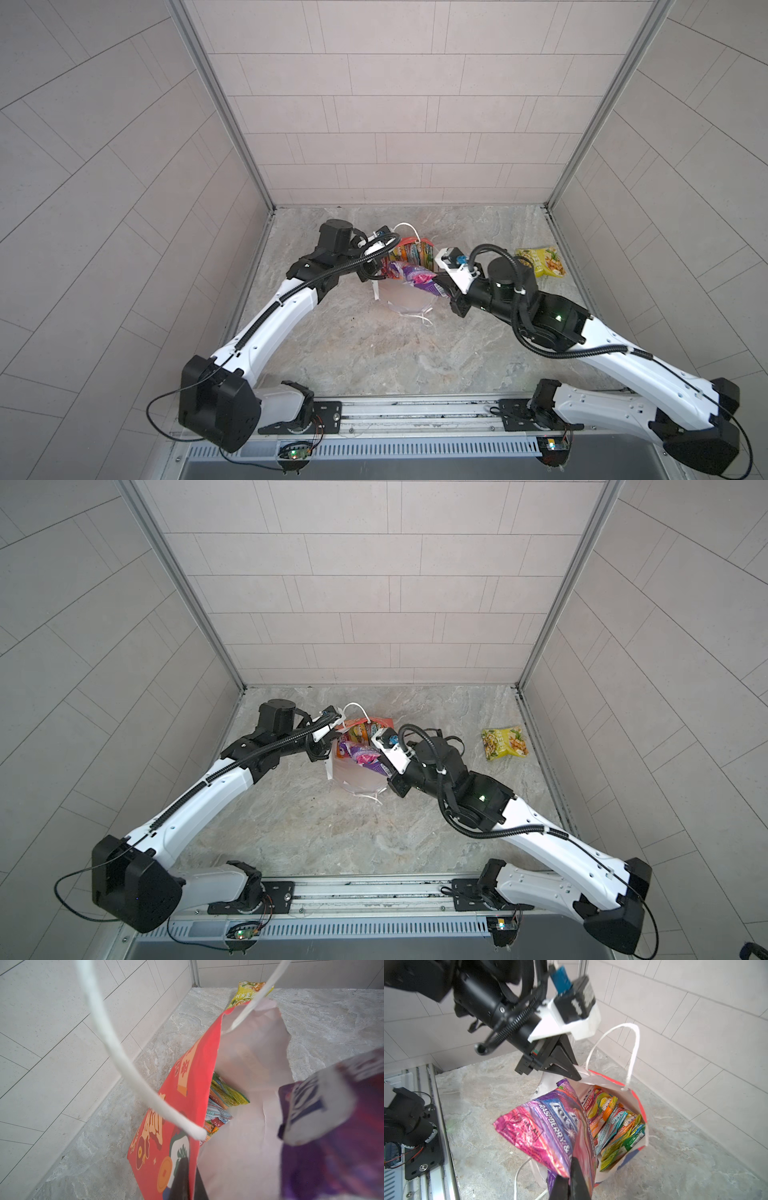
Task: Take the snacks out of the paper bag
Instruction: 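Lift the pink Fox's packet out of the bag toward the yellow packet, then lower the pink packet beside the yellow packet and open the right gripper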
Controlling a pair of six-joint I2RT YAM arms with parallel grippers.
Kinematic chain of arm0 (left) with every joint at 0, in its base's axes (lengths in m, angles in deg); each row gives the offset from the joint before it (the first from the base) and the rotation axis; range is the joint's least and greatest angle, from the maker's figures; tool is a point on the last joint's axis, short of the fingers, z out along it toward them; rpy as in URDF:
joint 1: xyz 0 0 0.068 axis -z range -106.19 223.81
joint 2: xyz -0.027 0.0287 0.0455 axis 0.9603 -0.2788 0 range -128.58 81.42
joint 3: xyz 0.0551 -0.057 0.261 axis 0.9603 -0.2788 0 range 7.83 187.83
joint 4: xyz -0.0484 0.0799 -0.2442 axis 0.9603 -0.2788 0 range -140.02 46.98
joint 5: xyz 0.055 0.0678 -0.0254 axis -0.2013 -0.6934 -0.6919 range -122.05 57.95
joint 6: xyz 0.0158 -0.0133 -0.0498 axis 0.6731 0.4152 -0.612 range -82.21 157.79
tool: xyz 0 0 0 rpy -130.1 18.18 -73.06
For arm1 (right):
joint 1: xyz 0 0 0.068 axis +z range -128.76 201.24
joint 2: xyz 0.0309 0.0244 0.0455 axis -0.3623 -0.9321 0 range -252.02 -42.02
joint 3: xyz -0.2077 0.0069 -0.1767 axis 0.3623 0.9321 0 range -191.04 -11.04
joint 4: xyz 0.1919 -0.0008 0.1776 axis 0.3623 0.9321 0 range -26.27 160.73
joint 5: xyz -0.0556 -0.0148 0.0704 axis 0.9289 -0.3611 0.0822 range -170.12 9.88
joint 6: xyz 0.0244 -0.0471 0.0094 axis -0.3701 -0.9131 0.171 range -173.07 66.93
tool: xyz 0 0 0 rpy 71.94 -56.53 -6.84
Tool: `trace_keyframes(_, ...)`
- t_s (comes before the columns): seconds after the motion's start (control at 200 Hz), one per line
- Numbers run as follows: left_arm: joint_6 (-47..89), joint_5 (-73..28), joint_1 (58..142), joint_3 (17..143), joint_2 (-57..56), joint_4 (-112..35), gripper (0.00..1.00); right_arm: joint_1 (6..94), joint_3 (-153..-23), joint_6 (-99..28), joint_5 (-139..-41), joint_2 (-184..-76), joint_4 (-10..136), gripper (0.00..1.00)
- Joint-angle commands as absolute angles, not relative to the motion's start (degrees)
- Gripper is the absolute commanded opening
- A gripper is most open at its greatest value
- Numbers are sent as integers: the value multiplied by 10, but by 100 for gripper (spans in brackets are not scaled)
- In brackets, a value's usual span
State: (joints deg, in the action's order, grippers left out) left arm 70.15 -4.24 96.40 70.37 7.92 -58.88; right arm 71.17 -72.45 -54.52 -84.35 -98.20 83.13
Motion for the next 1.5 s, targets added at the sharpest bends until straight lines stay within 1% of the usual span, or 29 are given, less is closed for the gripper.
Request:
trace_keyframes(0.0,695,-27,968,702,98,-561,0,713,-718,-535,-827,-928,844,0)
trace_keyframes(0.13,693,-27,968,702,97,-558,0,710,-678,-521,-780,-861,826,0)
trace_keyframes(0.245,692,-25,968,702,96,-558,0,706,-655,-516,-716,-812,798,0)
trace_keyframes(0.35,691,-24,968,702,96,-557,0,693,-650,-515,-660,-801,774,0)
trace_keyframes(0.4,691,-25,968,702,97,-557,0,678,-651,-509,-651,-811,767,0)
trace_keyframes(0.48,690,-28,968,701,97,-555,0,632,-667,-464,-630,-845,775,0)
trace_keyframes(0.63,685,-36,968,700,93,-553,0,514,-694,-351,-637,-913,808,0)
trace_keyframes(0.685,684,-36,968,700,93,-551,0,485,-705,-333,-645,-940,821,0)
trace_keyframes(0.816,682,-33,968,700,92,-546,0,469,-755,-354,-561,-1030,885,0)
trace_keyframes(0.881,681,-34,968,699,91,-546,0,458,-784,-365,-538,-1079,918,0)
trace_keyframes(1.016,684,-37,968,699,89,-545,0,429,-821,-348,-533,-1161,957,0)
trace_keyframes(1.301,684,-41,968,703,83,-549,0,403,-876,-310,-510,-1319,999,0)
trace_keyframes(1.496,687,-46,968,703,86,-553,0,389,-891,-295,-504,-1378,996,0)
